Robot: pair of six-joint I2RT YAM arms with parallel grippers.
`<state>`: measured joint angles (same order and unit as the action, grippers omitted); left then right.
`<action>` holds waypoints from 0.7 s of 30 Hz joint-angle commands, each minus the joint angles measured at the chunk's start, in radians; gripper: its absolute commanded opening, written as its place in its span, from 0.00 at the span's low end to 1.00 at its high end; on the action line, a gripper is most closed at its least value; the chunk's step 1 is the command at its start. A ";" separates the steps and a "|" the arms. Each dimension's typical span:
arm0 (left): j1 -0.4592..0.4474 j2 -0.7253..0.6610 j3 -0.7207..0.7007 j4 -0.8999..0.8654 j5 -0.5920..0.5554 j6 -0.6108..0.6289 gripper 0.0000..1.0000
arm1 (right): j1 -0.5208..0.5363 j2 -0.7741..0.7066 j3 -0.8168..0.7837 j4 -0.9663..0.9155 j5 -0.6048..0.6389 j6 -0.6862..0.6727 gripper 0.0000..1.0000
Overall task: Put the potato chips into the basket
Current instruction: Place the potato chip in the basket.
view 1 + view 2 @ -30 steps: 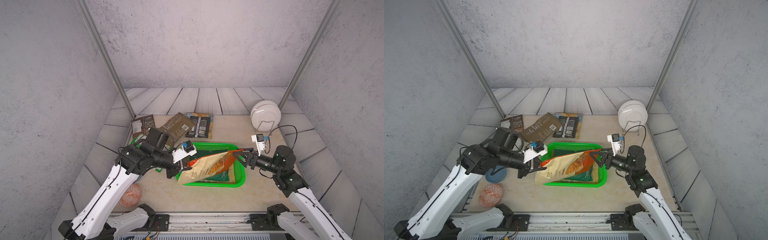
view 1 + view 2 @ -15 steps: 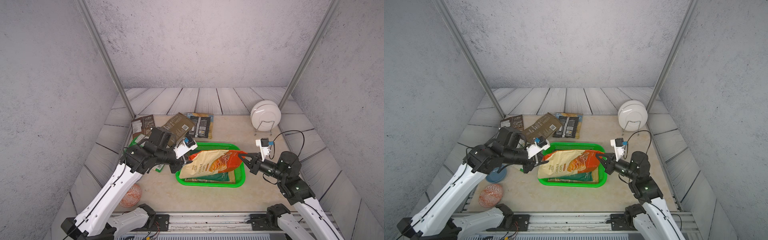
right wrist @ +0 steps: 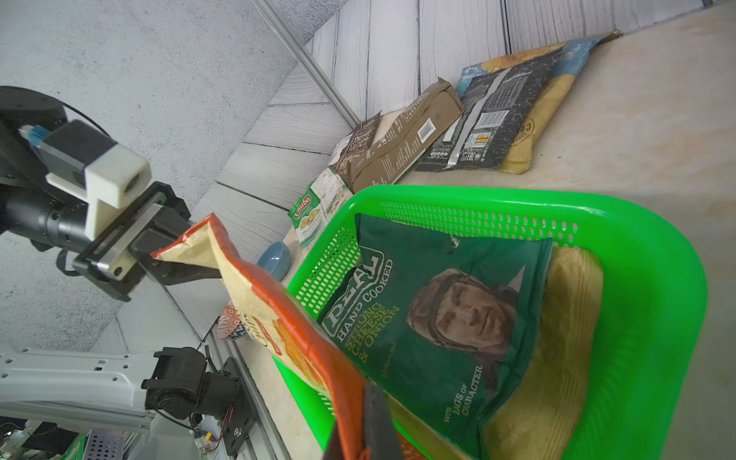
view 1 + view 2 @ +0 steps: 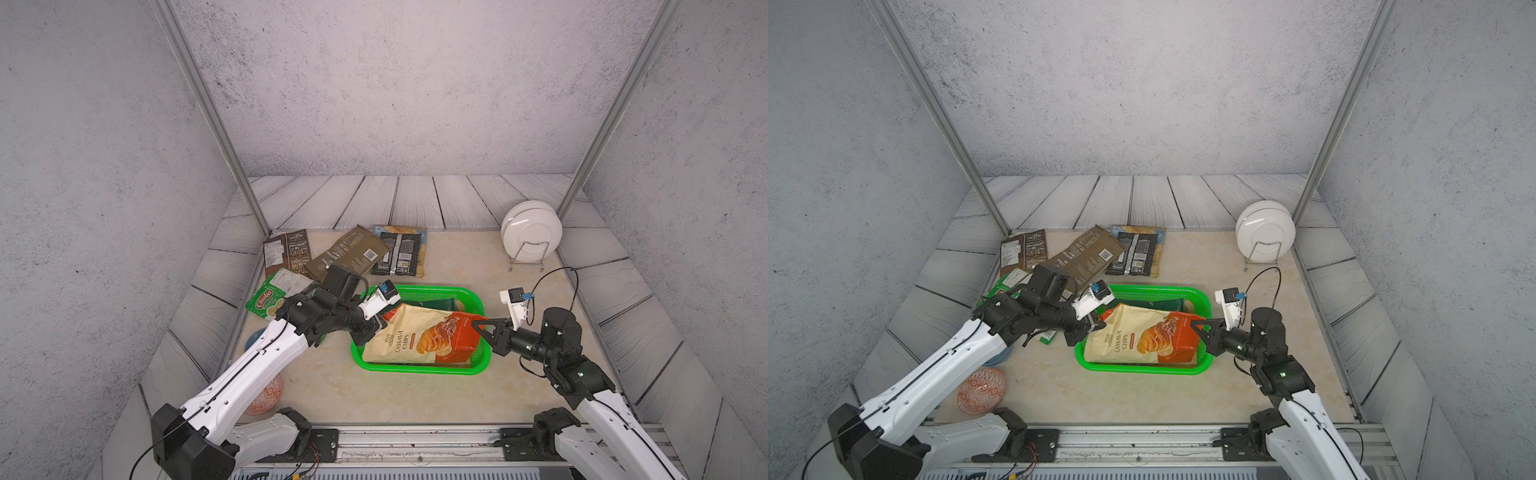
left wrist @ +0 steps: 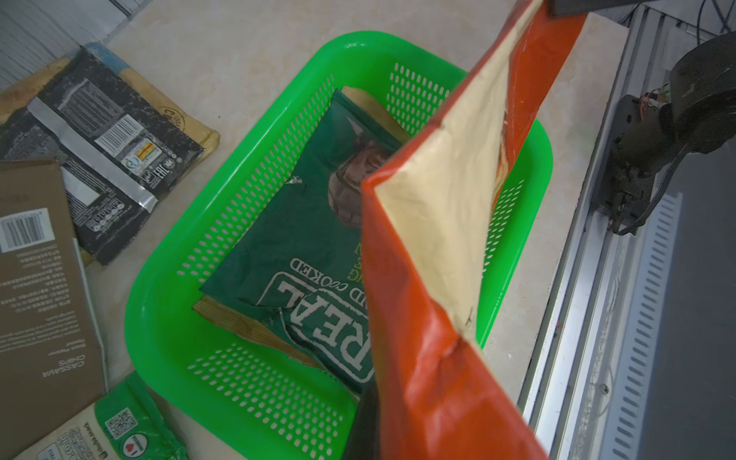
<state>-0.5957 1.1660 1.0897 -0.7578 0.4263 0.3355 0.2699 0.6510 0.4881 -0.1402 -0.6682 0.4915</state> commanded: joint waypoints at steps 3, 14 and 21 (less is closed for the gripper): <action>0.012 0.009 -0.063 0.063 -0.097 -0.002 0.00 | -0.004 0.035 -0.008 0.024 0.053 0.002 0.00; 0.039 0.105 -0.073 0.129 -0.195 -0.013 0.18 | -0.004 0.261 0.087 0.043 0.116 -0.001 0.11; 0.104 0.116 -0.067 0.170 -0.216 -0.038 0.70 | -0.004 0.426 0.240 -0.034 0.146 -0.021 0.21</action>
<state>-0.5140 1.2930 1.0229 -0.6147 0.2432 0.3122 0.2691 1.0405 0.6624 -0.1467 -0.5552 0.4946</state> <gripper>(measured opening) 0.661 0.207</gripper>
